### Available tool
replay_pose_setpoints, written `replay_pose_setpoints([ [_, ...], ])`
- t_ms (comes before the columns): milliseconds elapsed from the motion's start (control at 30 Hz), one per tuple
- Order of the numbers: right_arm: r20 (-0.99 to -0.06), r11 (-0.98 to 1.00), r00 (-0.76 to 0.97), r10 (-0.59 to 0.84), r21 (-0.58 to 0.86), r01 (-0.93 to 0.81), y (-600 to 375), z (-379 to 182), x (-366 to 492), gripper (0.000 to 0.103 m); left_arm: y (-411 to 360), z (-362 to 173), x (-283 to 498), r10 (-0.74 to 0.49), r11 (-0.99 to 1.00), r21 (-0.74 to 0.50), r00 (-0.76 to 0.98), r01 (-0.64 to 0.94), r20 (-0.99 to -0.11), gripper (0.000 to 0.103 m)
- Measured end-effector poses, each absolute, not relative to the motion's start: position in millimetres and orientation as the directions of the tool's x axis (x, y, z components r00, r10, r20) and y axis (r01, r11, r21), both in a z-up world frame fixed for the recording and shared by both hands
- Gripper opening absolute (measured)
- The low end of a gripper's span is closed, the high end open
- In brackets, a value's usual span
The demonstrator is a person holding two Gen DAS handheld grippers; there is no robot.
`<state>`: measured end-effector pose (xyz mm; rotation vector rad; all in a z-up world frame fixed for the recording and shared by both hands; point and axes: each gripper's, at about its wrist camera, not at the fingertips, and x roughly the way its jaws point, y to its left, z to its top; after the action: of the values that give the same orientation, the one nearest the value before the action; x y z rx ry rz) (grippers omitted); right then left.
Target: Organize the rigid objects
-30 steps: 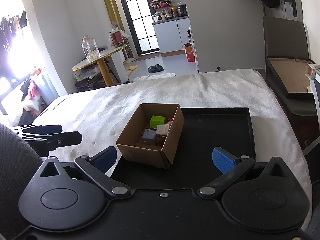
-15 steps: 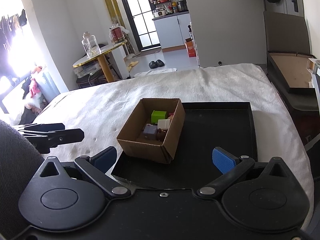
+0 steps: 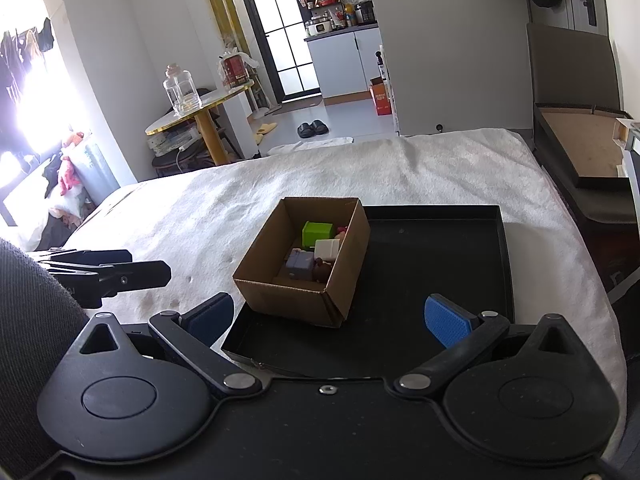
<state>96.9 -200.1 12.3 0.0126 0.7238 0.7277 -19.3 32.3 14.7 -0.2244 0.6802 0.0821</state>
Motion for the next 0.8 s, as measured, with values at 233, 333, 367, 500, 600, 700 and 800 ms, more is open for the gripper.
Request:
replay_pose_setpoints([
  [233, -0.6, 0.757, 0.515, 0.612, 0.255, -0.602, -199.7, 11.9, 96.8, 0.103, 32.1, 13.4, -18.9, -0.006, 0.971, -0.188, 0.772, -0.146, -0.635, 0.1],
  [333, -0.602, 0.759, 0.516, 0.61, 0.255, -0.6, -199.7, 11.5, 97.3, 0.103, 31.2, 13.2, -17.0, -0.006, 0.973, -0.182, 0.772, -0.143, -0.635, 0.1],
  [367, -0.603, 0.76, 0.516, 0.609, 0.255, -0.598, -199.9, 11.1, 97.5, 0.103, 31.0, 13.1, -16.5, -0.005, 0.973, -0.18, 0.771, -0.142, -0.637, 0.1],
  [500, -0.605, 0.762, 0.517, 0.606, 0.256, -0.595, -200.3, 10.2, 98.1, 0.103, 29.2, 13.1, -15.0, -0.001, 0.975, -0.171, 0.769, -0.142, -0.64, 0.1],
  [600, -0.605, 0.762, 0.517, 0.606, 0.255, -0.596, -200.1, 10.2, 98.0, 0.103, 29.3, 12.9, -14.9, -0.001, 0.974, -0.173, 0.768, -0.143, -0.641, 0.1],
  [700, -0.607, 0.765, 0.518, 0.602, 0.252, -0.593, -200.7, 10.3, 98.4, 0.103, 29.0, 13.4, -15.2, 0.007, 0.975, -0.167, 0.768, -0.148, -0.641, 0.1],
  [800, -0.609, 0.766, 0.518, 0.6, 0.252, -0.592, -200.7, 10.2, 98.0, 0.103, 27.7, 13.6, -15.1, 0.014, 0.976, -0.158, 0.768, -0.15, -0.64, 0.1],
])
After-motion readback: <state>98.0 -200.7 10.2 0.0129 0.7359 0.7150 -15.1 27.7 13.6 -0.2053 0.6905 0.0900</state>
